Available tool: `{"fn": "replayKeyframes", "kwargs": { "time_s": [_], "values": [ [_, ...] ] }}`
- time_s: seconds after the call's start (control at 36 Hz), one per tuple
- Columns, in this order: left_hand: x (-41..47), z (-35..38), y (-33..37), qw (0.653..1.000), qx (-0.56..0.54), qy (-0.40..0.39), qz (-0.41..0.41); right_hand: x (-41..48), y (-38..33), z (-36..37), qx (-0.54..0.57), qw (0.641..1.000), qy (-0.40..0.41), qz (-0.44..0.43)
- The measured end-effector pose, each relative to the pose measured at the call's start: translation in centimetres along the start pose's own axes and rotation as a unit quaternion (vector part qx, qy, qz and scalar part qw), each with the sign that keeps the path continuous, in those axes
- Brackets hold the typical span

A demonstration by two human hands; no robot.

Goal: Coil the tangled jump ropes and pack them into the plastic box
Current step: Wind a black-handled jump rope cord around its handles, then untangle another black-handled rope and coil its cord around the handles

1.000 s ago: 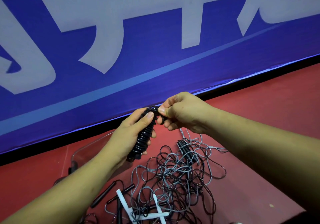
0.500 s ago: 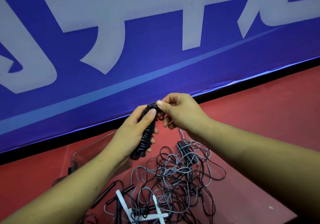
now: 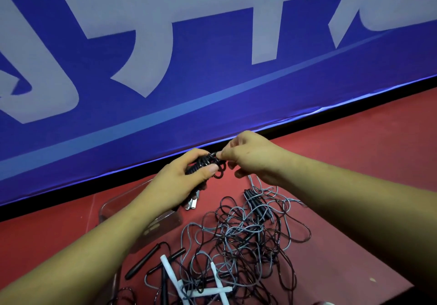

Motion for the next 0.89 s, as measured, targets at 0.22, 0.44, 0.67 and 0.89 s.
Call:
{"fn": "replayKeyframes", "kwargs": {
  "time_s": [0.22,0.44,0.67,0.89],
  "values": [
    [0.4,5.0,-0.5,0.983,-0.167,-0.040,-0.071,1.2,2.3,-4.5,0.211,0.965,0.147,0.053],
    [1.1,4.1,-4.0,0.952,-0.278,-0.063,-0.113,3.1,3.8,0.1,0.139,0.986,0.032,0.082],
    [4.0,2.3,-8.9,0.979,-0.158,-0.041,-0.123,8.7,6.9,1.9,0.131,0.982,0.031,0.129],
    [8.0,6.9,-18.8,0.984,-0.067,-0.035,-0.160,14.6,15.5,2.1,0.146,0.967,0.117,0.172]
  ]
}}
Point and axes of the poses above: each hand's wrist, its own x-axis towards the middle knuckle, its own z-axis out of the palm, y = z × x, the point moved 10 cm from there along x, towards the middle knuckle, and after that the axes turned 13 degrees about x, right-handed, at the moved point
